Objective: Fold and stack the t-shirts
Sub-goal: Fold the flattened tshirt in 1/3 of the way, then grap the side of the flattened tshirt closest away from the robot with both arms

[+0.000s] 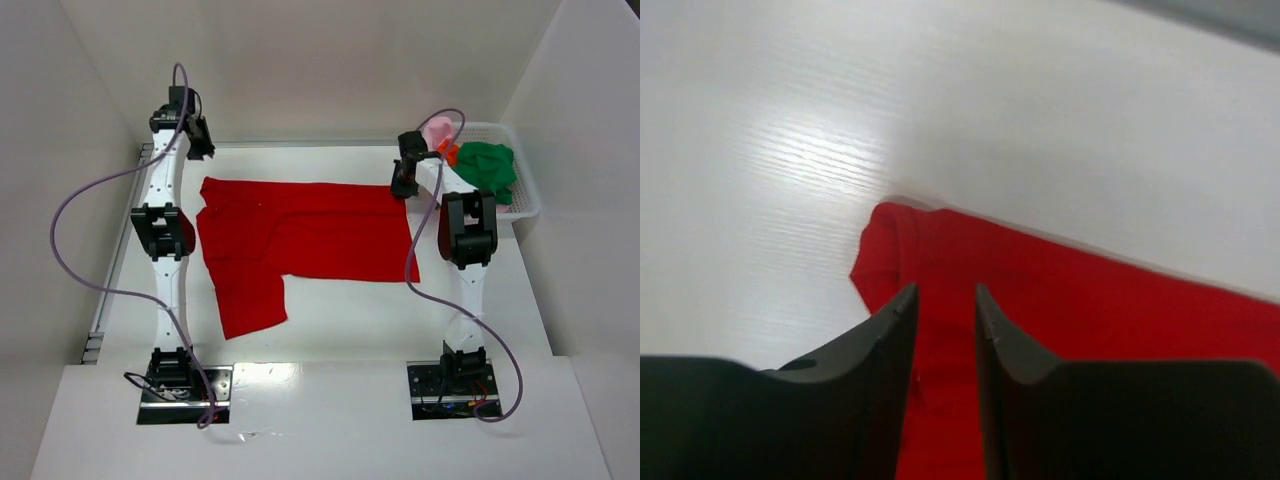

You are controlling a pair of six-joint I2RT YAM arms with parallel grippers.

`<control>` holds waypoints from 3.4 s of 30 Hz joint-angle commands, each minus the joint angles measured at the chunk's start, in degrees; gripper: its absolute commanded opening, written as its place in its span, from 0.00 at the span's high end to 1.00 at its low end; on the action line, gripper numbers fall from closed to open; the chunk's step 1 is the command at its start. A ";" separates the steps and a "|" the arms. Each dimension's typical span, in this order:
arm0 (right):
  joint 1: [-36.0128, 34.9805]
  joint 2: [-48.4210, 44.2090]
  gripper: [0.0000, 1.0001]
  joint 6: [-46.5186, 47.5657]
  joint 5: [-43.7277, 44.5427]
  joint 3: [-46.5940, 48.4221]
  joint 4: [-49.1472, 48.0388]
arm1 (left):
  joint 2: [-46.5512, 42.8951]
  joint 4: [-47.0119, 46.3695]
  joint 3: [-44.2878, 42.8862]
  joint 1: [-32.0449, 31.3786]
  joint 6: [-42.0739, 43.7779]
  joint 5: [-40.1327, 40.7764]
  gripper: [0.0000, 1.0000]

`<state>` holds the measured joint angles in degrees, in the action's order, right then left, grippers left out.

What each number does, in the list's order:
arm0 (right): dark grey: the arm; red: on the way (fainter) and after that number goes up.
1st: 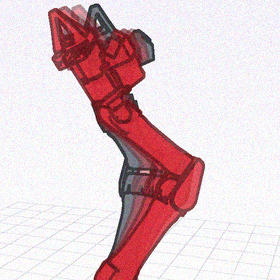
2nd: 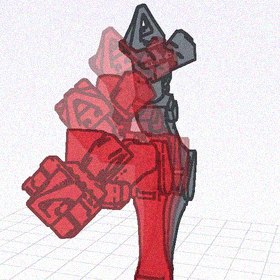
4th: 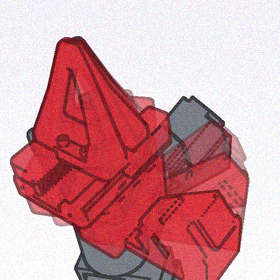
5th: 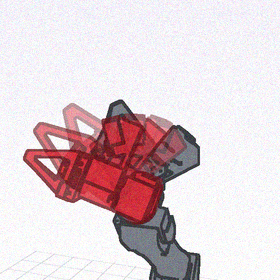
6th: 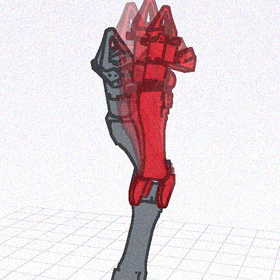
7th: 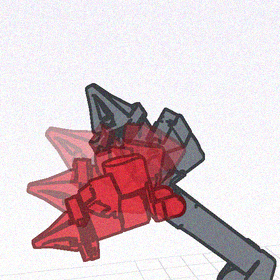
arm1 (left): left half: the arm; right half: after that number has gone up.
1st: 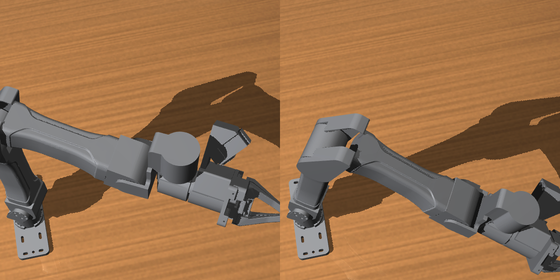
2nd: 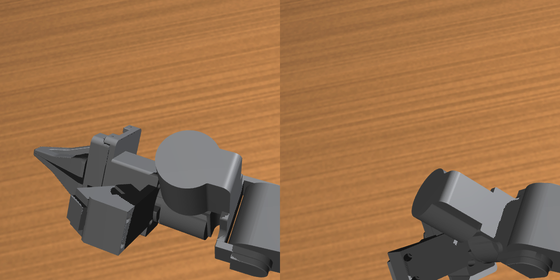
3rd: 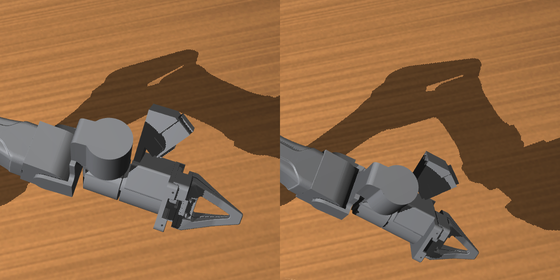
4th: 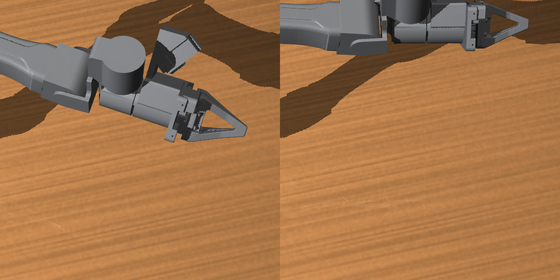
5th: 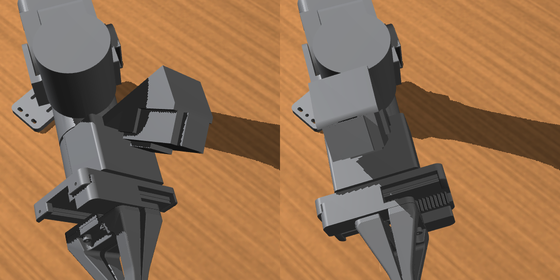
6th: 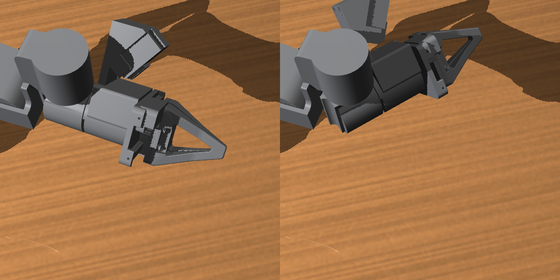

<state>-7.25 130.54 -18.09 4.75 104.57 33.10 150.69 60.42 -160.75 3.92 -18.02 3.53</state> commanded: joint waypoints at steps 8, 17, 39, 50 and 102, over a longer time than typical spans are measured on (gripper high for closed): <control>-3.91 -13.29 0.92 2.44 -1.85 1.25 -3.39 | -25.95 -2.76 16.58 -1.29 3.08 -1.07 0.46; -4.44 -29.88 0.47 0.07 -4.40 -11.66 -11.29 | -58.22 -22.97 59.20 -1.81 0.01 -7.11 0.16; -4.44 -47.31 0.01 -11.97 -7.22 -42.08 -14.12 | -91.53 -33.09 115.89 -1.81 -24.33 -17.86 0.01; -4.44 -49.68 0.01 -19.96 -2.65 -49.63 -8.41 | -98.84 -33.18 126.29 -1.81 -33.31 -11.62 0.01; -0.14 -59.35 0.25 -30.87 -1.94 -70.47 -11.21 | -87.07 -32.56 132.19 -5.94 -38.76 -6.17 0.04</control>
<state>-7.55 71.02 -48.18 2.63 34.50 24.91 61.78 26.87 -27.66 -1.65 -55.86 -4.29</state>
